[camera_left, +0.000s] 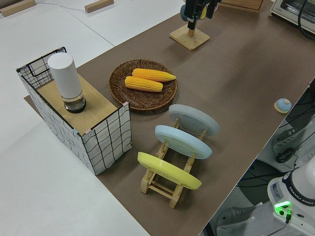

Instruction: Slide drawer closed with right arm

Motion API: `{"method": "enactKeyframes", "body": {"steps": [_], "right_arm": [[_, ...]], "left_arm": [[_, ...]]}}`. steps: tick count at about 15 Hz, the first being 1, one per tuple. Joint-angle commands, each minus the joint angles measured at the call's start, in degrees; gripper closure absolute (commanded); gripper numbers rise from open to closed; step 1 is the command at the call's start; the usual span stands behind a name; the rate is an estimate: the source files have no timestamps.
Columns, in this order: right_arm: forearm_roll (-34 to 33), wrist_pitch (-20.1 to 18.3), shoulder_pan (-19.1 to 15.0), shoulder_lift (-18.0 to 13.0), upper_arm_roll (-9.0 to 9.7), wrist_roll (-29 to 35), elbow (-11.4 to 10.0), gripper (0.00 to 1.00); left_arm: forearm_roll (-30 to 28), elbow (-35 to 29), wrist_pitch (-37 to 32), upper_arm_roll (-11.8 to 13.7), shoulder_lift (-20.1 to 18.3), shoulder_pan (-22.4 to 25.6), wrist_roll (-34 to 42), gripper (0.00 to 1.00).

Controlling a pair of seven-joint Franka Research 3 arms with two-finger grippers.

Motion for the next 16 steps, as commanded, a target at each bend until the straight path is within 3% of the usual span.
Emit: {"method": "enactKeyframes", "body": {"steps": [1, 2, 3, 4, 6, 7, 8, 16], "right_arm": [[0.95, 0.33, -3.91, -1.19, 3.16, -1.59, -1.30, 1.000], [0.25, 0.42, -4.62, -1.28, 5.00, -1.24, -1.30, 1.000], [0.16, 0.33, -4.19, -1.19, 5.11, -1.06, -1.12, 1.000], [0.16, 0.33, -4.18, -1.10, 5.11, -1.23, -1.12, 0.802], [0.16, 0.33, -4.18, -1.10, 5.11, -1.15, -1.03, 0.512], [0.25, 0.33, -4.10, -1.02, 5.11, -1.06, -1.03, 0.225], [0.25, 0.33, -4.10, -1.02, 5.11, -1.06, -1.03, 0.056], [0.77, 0.33, -5.32, -0.84, 5.72, -1.59, -0.24, 0.019]], "left_arm": [[0.98, 1.40, -1.13, -0.37, 0.65, 0.22, 0.56, 0.01], [0.98, 1.49, -1.13, -0.37, 0.65, 0.22, 0.56, 0.01], [0.98, 1.49, -1.13, -0.37, 0.65, 0.22, 0.56, 0.01], [0.98, 1.49, -1.13, -0.37, 0.65, 0.22, 0.56, 0.01], [0.98, 1.40, -1.13, -0.37, 0.65, 0.22, 0.56, 0.01], [0.98, 1.49, -1.13, -0.37, 0.65, 0.22, 0.56, 0.01], [0.98, 1.49, -1.13, -0.37, 0.65, 0.22, 0.56, 0.01], [0.98, 1.49, -1.13, -0.37, 0.65, 0.22, 0.56, 0.01]]}}
